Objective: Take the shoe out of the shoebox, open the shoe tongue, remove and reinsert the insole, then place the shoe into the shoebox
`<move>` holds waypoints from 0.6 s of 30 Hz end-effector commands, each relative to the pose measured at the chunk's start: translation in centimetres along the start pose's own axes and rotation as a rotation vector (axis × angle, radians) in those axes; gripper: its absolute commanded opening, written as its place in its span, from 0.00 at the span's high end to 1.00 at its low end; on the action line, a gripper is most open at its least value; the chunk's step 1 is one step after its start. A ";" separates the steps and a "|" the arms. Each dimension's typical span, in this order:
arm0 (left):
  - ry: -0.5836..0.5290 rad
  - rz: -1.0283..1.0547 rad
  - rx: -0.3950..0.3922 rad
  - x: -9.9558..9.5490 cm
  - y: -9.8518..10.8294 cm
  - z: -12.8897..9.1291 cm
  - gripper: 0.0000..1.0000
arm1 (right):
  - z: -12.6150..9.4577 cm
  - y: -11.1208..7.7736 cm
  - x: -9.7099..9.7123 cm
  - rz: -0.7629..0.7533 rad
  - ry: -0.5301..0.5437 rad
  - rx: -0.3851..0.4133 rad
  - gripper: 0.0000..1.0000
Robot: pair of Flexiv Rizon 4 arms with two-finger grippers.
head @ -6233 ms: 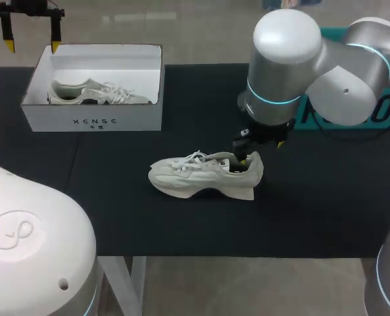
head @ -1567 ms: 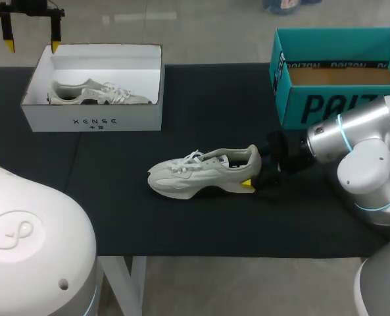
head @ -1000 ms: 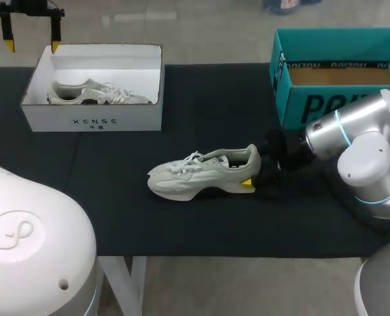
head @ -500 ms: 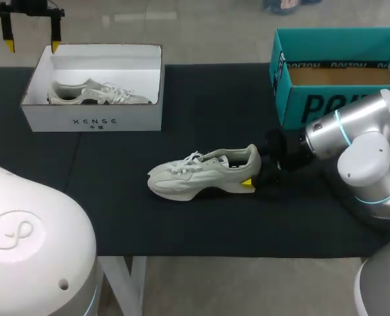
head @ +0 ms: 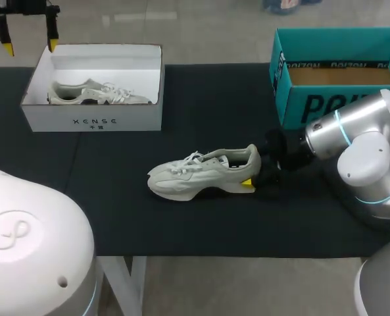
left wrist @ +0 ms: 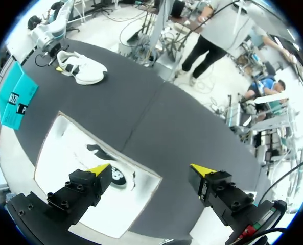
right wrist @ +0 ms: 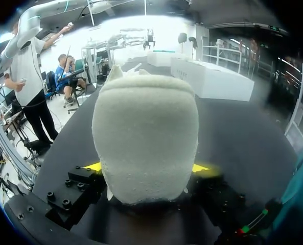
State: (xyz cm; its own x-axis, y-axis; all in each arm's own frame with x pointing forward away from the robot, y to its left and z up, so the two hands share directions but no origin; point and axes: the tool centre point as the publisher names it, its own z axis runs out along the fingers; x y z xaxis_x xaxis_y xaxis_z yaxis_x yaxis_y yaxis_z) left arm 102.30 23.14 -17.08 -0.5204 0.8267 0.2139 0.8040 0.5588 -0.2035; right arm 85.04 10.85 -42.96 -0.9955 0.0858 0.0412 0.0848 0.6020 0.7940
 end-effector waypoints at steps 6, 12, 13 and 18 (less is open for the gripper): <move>-0.392 -0.630 0.179 0.9 -0.9 0.9 0.00 | 0.4 -0.2 -0.1 0.000 0.000 0.001 1.00; -0.392 -0.630 0.179 0.9 -0.9 0.9 0.00 | 0.4 -0.2 -0.1 0.000 0.000 0.001 1.00; -0.392 -0.630 0.179 0.9 -0.9 0.9 0.00 | 0.4 -0.2 -0.1 0.000 0.000 0.001 1.00; -0.466 -0.735 0.223 0.4 -1.5 0.4 0.00 | 0.4 -0.2 -0.1 0.000 0.000 0.001 1.00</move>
State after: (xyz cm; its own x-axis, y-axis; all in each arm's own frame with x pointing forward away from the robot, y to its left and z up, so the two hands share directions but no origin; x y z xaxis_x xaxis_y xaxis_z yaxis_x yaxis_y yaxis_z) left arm 101.17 22.97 -17.06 -0.9106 0.4095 0.0564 0.3776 0.8795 -0.2895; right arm 85.04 10.84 -42.96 -0.9955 0.0857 0.0413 0.0848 0.6020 0.7940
